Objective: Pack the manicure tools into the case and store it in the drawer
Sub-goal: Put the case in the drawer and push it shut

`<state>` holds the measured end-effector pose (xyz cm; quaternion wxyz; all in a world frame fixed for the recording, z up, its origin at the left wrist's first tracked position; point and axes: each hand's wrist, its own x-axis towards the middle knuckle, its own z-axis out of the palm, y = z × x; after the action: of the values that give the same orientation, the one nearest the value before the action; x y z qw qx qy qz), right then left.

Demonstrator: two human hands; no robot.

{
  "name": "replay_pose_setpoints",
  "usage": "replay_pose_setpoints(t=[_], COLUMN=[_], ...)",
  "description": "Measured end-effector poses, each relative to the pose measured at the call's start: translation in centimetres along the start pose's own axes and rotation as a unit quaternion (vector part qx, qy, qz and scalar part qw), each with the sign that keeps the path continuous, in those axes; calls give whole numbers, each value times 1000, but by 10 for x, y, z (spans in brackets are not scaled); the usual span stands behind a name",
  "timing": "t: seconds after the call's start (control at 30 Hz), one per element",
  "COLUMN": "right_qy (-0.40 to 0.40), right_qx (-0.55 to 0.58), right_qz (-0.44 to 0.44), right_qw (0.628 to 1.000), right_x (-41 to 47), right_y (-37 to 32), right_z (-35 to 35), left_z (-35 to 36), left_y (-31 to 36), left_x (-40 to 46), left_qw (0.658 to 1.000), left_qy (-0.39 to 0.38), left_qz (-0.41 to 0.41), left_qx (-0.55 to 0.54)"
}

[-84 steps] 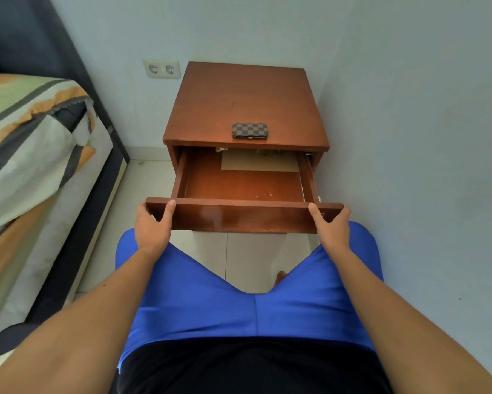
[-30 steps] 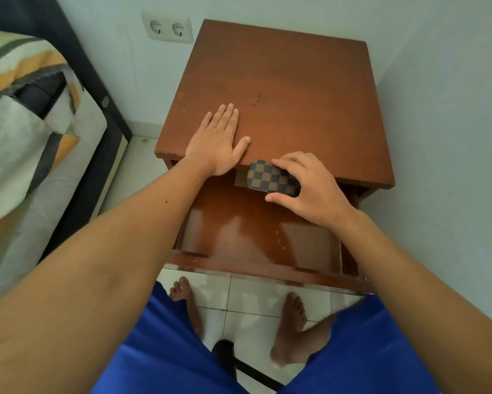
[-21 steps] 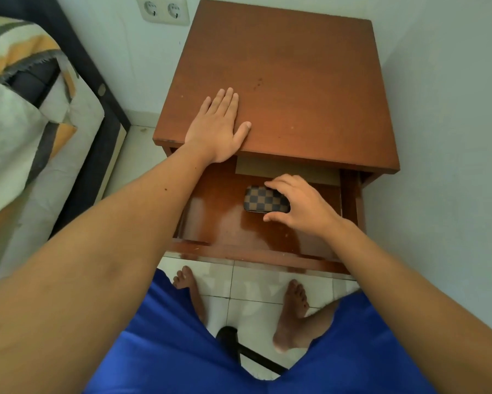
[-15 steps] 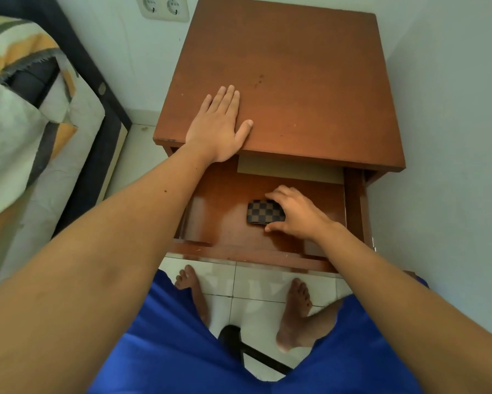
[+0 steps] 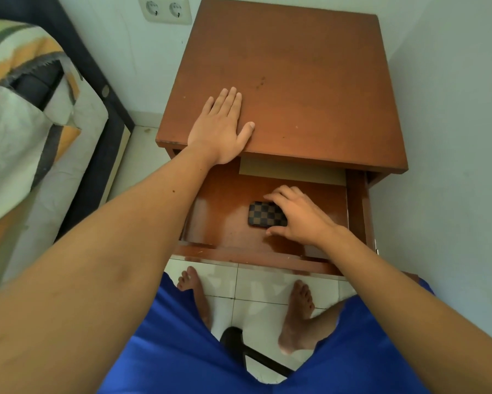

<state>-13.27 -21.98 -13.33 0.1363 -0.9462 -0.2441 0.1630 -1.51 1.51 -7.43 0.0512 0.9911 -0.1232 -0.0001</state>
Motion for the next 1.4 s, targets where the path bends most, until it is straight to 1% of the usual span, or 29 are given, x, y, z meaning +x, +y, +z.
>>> replay_pose_setpoints(t=[0.07, 0.17, 0.27, 0.33, 0.43, 0.57, 0.73, 0.9, 1.0, 1.13, 1.23, 1.4], right_qy=[20, 60, 60, 62, 94, 141, 193, 223, 227, 234, 244, 301], right_qx=[14, 66, 89, 42, -58, -116, -159, -181, -188, -192, -216, -233], right_qz=[-14, -29, -27, -41, -70, -65, -29, 1, 24, 22, 17, 19], right_qw=[1000, 996, 994, 996, 991, 981, 968, 958, 955, 953, 945, 925], right_x=[-13, -40, -71, -86, -90, -78, -55, -28, -12, 7, 15, 24], right_y=[-6, -21, -34, -39, -41, -39, -25, -8, 1, 13, 20, 26], right_z=[-10, -21, -19, -13, -7, -8, -17, -28, -34, -40, -41, -34], left_z=[-2, -3, -1, 0, 2, 3, 2, 3, 2, 2, 3, 4], left_y=[1, 1, 0, -1, 0, 0, 0, 0, 1, 0, 0, -1], left_x=[-1, -2, -2, -1, 0, 0, 1, 1, 1, 2, 3, 3], left_qw=[1000, 1000, 1000, 1000, 1000, 1000, 1000, 1000, 1000, 1000, 1000, 1000], left_qy=[-3, -7, -5, -2, 0, 0, -3, -2, -3, -3, -5, -2], left_qz=[-3, -8, -6, -7, -10, -13, -12, -11, -11, -12, -10, -10], left_qx=[-1, 0, 1, 3, 4, 5, 4, 3, 2, 4, 4, 7])
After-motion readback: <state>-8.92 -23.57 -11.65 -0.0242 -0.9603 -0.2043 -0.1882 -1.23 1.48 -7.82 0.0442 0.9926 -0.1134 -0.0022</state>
